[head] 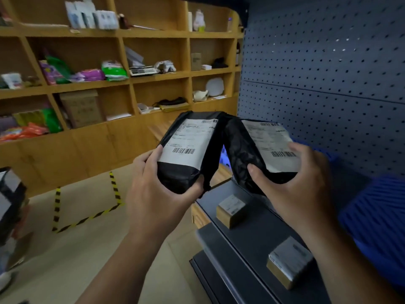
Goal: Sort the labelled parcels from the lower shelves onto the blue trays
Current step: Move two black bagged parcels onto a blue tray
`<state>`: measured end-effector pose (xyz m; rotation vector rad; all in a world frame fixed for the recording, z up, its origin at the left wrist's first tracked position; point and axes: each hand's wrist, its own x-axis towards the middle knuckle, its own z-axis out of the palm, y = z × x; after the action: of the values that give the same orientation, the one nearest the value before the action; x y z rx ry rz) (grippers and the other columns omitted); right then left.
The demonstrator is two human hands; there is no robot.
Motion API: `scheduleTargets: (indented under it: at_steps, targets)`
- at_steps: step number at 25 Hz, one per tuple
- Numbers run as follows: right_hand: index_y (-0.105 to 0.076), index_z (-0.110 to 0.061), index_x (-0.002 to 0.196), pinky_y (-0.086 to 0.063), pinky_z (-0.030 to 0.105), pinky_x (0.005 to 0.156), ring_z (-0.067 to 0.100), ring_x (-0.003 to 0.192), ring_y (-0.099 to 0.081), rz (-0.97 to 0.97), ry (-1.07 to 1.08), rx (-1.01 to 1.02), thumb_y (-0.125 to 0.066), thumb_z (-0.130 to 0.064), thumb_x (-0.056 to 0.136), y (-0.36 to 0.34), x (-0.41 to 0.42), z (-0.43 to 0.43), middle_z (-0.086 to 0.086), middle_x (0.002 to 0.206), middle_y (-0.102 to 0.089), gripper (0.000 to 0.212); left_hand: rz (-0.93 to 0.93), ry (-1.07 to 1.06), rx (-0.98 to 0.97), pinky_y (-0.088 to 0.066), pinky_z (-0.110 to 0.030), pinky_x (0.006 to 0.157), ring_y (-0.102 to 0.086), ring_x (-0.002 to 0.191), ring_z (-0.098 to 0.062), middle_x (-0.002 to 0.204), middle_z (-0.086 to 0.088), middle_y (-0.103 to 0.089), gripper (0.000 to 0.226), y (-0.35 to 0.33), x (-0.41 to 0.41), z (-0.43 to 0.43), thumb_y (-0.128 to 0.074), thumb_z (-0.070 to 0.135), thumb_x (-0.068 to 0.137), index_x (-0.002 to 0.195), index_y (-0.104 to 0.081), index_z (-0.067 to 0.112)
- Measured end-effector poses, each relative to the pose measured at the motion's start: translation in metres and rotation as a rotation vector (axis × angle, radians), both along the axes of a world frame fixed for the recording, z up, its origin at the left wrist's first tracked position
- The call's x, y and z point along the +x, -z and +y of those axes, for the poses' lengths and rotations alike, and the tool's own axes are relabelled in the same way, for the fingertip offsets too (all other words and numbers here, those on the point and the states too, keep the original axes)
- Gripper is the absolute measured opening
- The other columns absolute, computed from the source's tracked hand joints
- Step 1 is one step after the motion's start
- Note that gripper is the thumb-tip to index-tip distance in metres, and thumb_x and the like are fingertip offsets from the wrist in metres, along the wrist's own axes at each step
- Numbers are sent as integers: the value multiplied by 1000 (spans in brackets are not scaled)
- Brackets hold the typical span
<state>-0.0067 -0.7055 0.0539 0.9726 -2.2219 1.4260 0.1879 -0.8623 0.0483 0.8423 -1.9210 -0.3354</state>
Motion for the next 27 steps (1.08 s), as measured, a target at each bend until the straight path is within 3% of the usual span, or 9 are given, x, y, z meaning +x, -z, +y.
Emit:
scheduleTargets:
  at_steps: [4,8,14,17,21,27]
  targets:
    - [-48,-30,134,-45,38,96,17,128,-43,-46,131,-14,-74,-72,67,-8,-42,-43,-4,134,-44,83,1,137,4,-43,-19,81,-44,117,-1,137,6,-45,113,-12,-62,-65,-62,81,58,150,-44,17]
    - [-47,-33,135,-38,32,93,13,125,-42,-58,272,33,-75,-72,67,-16,-68,-69,-16,121,-34,83,7,231,42,-55,-33,83,-54,120,-13,137,7,-46,111,-11,-118,-119,-65,81,57,149,-44,22]
    - [-45,-34,136,-42,32,95,14,127,-42,-78,626,82,-74,-77,66,-7,-89,-84,-7,136,-40,87,-16,549,62,-51,-27,80,-58,118,-13,137,10,-46,106,5,-210,-169,-63,82,60,146,-46,23]
    - [-43,-33,139,-46,44,104,18,131,-42,-118,799,90,-73,-81,64,-1,-87,-88,-4,138,-39,94,-30,677,59,-54,-33,80,-58,119,-16,136,10,-45,105,8,-245,-187,-62,82,60,145,-46,24]
    - [-39,-34,138,-50,47,102,21,130,-44,-188,923,140,-71,-85,61,10,-78,-97,-4,139,-36,97,-64,749,61,-55,-39,82,-54,121,-15,137,9,-45,102,19,-269,-195,-61,82,60,144,-47,24]
    - [-40,-27,141,-48,51,104,24,130,-41,-231,1020,226,-71,-84,60,22,-75,-104,2,141,-35,103,-129,777,84,-44,-29,77,-54,120,-15,137,8,-46,102,33,-281,-189,-62,84,61,144,-44,27]
